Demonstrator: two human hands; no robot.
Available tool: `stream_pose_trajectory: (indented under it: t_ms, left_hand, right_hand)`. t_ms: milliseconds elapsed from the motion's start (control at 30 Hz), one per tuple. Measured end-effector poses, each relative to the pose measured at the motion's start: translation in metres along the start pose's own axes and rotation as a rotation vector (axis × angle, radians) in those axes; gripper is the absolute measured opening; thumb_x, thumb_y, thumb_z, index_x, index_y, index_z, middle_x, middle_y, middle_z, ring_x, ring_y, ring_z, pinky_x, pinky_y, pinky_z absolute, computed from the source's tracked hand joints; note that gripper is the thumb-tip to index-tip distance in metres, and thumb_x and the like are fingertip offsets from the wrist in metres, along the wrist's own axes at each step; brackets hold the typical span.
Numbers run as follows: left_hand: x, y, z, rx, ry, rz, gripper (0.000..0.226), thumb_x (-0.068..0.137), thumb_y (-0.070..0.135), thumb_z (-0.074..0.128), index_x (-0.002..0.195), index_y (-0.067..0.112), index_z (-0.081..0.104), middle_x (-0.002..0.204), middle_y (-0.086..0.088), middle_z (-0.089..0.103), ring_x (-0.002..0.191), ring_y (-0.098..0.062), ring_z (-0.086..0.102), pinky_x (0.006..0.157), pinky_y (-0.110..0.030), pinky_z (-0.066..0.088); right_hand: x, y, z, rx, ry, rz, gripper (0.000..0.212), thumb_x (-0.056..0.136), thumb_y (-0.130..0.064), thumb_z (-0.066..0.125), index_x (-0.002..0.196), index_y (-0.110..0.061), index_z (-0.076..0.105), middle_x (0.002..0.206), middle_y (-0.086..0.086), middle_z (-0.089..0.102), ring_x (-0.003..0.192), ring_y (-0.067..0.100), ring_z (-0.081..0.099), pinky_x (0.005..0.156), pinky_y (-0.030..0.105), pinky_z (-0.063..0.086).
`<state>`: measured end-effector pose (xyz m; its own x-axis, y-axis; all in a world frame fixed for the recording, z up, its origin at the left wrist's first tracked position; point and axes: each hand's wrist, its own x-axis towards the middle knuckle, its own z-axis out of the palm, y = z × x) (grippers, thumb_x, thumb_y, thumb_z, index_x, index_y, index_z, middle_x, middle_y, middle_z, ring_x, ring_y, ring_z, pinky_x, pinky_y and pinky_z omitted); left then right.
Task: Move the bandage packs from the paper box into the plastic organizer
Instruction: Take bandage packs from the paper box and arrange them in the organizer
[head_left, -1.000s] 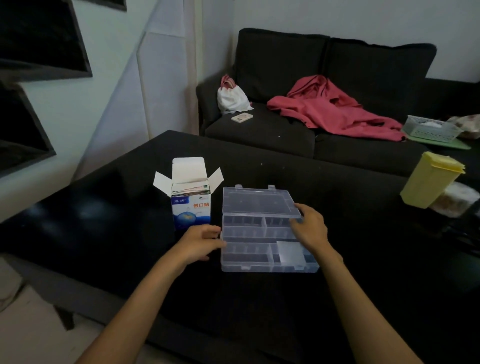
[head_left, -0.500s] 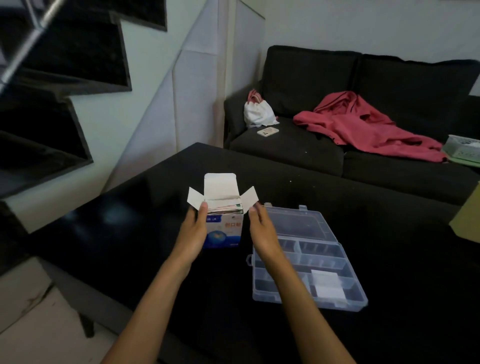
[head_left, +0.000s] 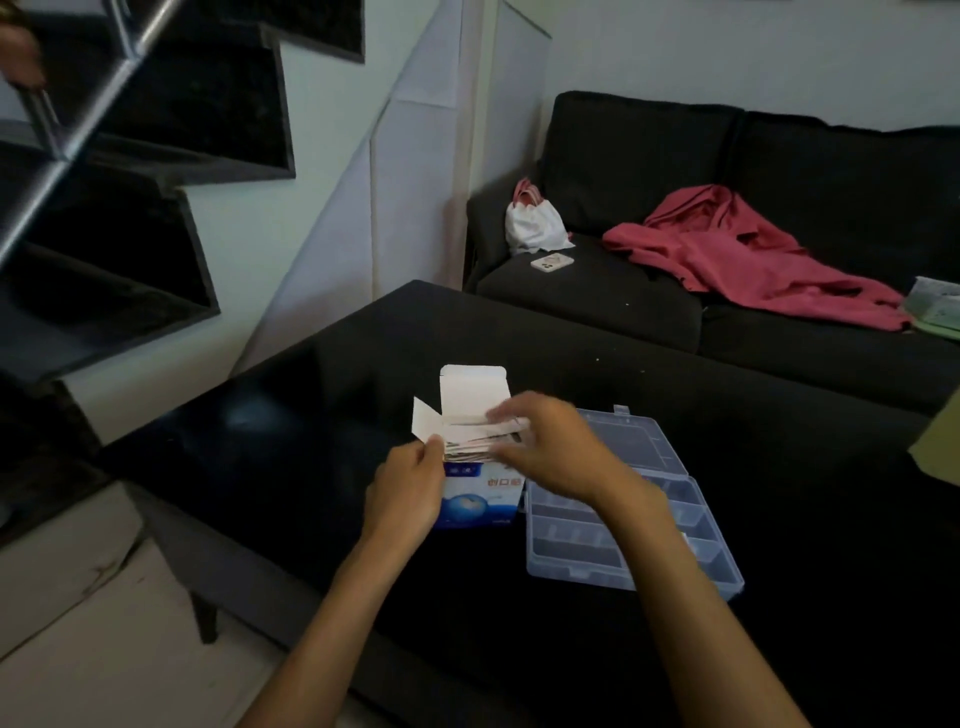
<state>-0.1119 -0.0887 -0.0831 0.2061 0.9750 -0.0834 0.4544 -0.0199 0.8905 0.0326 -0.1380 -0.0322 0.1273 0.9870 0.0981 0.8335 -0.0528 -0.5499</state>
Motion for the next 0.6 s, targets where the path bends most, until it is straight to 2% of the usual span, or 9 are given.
stream_pose_trajectory:
  t_ms: [67, 133, 200, 267, 333, 433, 533, 600]
  left_hand:
    - [0.003, -0.003, -0.003, -0.052, -0.028, -0.021, 0.034, 0.098, 0.034, 0.039, 0.093, 0.014, 0.066, 0.111, -0.012, 0.067, 0.101, -0.031, 0.062, 0.093, -0.043, 0.049]
    - [0.005, -0.006, -0.005, -0.103, -0.047, -0.039, 0.03, 0.097, 0.033, 0.041, 0.079, 0.02, 0.061, 0.111, -0.012, 0.067, 0.102, -0.03, 0.061, 0.094, -0.045, 0.049]
    - [0.005, -0.005, -0.006, -0.124, -0.058, -0.044, 0.029, 0.097, 0.032, 0.042, 0.074, 0.022, 0.057, 0.11, -0.01, 0.066, 0.102, -0.029, 0.061, 0.094, -0.045, 0.049]
    - [0.004, -0.003, -0.007, -0.125, -0.055, -0.047, 0.03, 0.097, 0.032, 0.042, 0.073, 0.023, 0.056, 0.104, -0.007, 0.066, 0.099, -0.026, 0.062, 0.093, -0.045, 0.05]
    - [0.004, -0.002, -0.007, -0.132, -0.065, -0.042, 0.031, 0.097, 0.031, 0.043, 0.072, 0.021, 0.057, 0.097, -0.004, 0.065, 0.096, -0.025, 0.062, 0.092, -0.045, 0.05]
    - [0.001, 0.003, -0.009, -0.086, -0.076, 0.003, 0.032, 0.094, 0.032, 0.044, 0.074, 0.015, 0.063, 0.098, -0.007, 0.068, 0.095, -0.027, 0.063, 0.091, -0.044, 0.05]
    - [-0.005, 0.007, -0.011, 0.036, -0.046, 0.067, 0.037, 0.095, 0.033, 0.043, 0.069, 0.013, 0.059, 0.093, -0.008, 0.068, 0.09, -0.027, 0.064, 0.087, -0.038, 0.049]
    - [-0.009, 0.01, -0.011, 0.081, -0.05, 0.117, 0.037, 0.097, 0.033, 0.042, 0.071, 0.014, 0.06, 0.088, -0.003, 0.067, 0.083, -0.02, 0.064, 0.081, -0.034, 0.047]
  right_hand:
    - [0.004, -0.001, 0.004, -0.125, -0.127, 0.028, 0.04, 0.088, -0.016, 0.064, 0.127, -0.019, 0.057, 0.131, 0.003, 0.055, 0.118, 0.017, 0.052, 0.098, 0.037, 0.047]
    - [0.011, -0.001, 0.001, -0.148, -0.22, 0.032, 0.042, 0.089, -0.013, 0.062, 0.13, -0.019, 0.055, 0.133, 0.006, 0.055, 0.118, 0.019, 0.053, 0.096, 0.035, 0.048]
    - [0.019, -0.004, -0.008, -0.138, -0.337, 0.045, 0.04, 0.092, -0.011, 0.055, 0.132, -0.017, 0.054, 0.138, 0.007, 0.052, 0.122, 0.02, 0.051, 0.095, 0.032, 0.046]
    - [0.024, -0.007, -0.016, -0.153, -0.381, 0.063, 0.039, 0.094, -0.013, 0.053, 0.133, -0.016, 0.052, 0.139, 0.007, 0.05, 0.123, 0.02, 0.05, 0.096, 0.032, 0.044]
    - [0.023, -0.006, -0.015, -0.158, -0.341, 0.074, 0.042, 0.093, -0.018, 0.057, 0.134, -0.015, 0.05, 0.138, 0.007, 0.051, 0.12, 0.018, 0.052, 0.093, 0.029, 0.044]
    - [0.013, 0.003, -0.005, -0.102, -0.217, 0.085, 0.043, 0.091, -0.021, 0.059, 0.134, -0.017, 0.051, 0.132, 0.007, 0.055, 0.106, 0.01, 0.052, 0.078, 0.019, 0.046]
    - [0.005, 0.01, 0.0, -0.072, -0.146, 0.093, 0.045, 0.089, -0.024, 0.062, 0.133, -0.02, 0.052, 0.129, 0.003, 0.057, 0.105, 0.01, 0.052, 0.086, 0.026, 0.047]
    - [0.001, 0.016, 0.0, -0.073, -0.104, 0.099, 0.044, 0.088, -0.026, 0.065, 0.13, -0.022, 0.055, 0.122, 0.0, 0.06, 0.099, 0.009, 0.052, 0.082, 0.025, 0.046]
